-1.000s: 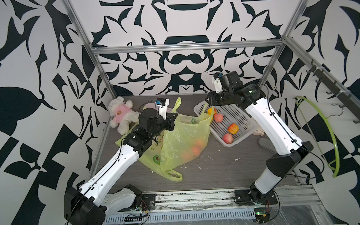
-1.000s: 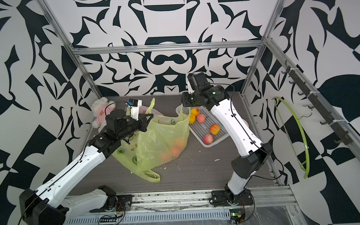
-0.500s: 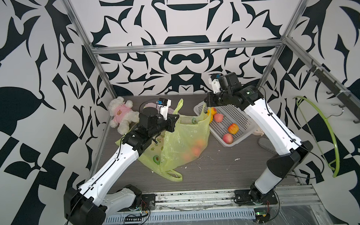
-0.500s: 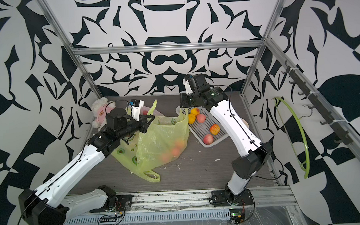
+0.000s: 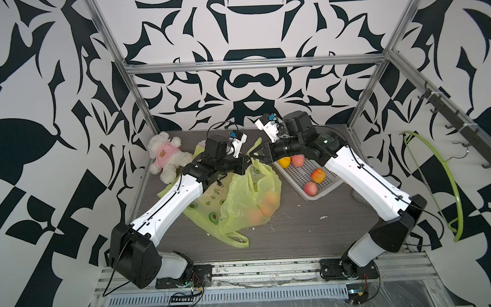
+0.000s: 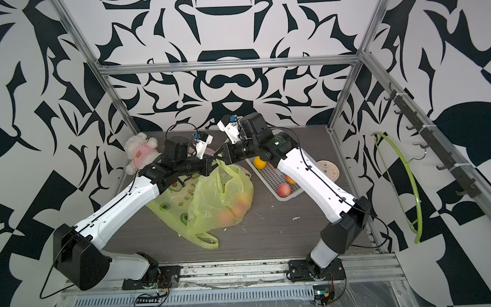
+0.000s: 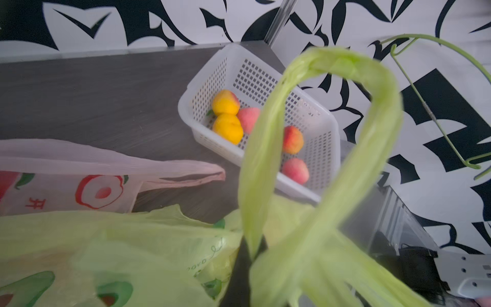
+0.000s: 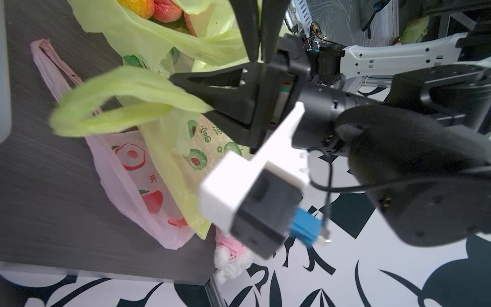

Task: Place the peach into a plastic bag & tie a knot
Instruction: Cross the plastic bag at the center of the board.

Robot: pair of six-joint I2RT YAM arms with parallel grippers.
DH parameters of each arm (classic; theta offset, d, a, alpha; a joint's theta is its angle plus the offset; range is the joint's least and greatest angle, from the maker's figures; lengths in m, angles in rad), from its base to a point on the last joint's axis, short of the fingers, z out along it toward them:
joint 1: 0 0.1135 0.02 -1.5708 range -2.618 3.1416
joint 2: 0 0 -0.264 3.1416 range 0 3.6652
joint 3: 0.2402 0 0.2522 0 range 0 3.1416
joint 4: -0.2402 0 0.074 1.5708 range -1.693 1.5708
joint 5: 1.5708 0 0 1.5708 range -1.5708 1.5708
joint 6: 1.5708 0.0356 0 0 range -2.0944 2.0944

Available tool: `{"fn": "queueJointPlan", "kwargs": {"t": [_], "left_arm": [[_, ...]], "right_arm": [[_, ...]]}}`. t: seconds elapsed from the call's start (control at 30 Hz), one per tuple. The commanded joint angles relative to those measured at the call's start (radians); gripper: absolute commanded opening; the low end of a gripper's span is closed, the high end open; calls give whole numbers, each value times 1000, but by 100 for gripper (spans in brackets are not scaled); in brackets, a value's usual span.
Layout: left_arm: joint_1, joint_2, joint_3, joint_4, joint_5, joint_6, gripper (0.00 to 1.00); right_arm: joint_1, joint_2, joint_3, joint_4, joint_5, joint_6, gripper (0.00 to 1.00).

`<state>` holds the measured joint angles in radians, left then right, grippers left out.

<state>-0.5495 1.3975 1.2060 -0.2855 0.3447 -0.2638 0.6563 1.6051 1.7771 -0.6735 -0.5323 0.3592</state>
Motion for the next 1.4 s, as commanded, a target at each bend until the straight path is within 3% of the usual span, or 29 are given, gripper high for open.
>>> {"fn": "queueJointPlan", "kwargs": {"t": [0.0,0.23,0.67,1.0,1.2,1.37], "left_arm": [[4,-8,23,-28,56,17,0],[3,-19,19,-38,68,37,0],[3,25,152,-222,81,143,3],[-4,56,247,-360,84,211,17],[-4,65,260,-394,100,221,45],[-4,58,237,-369,115,204,54]], "right_arm": [[-8,12,24,39,19,13,0],[-9,68,78,-3,37,23,0],[-34,114,174,-98,2,-50,0],[-53,161,223,-109,-82,-82,0],[-54,178,243,-111,-104,-87,0],[-55,167,218,-87,-149,-80,0]]}}
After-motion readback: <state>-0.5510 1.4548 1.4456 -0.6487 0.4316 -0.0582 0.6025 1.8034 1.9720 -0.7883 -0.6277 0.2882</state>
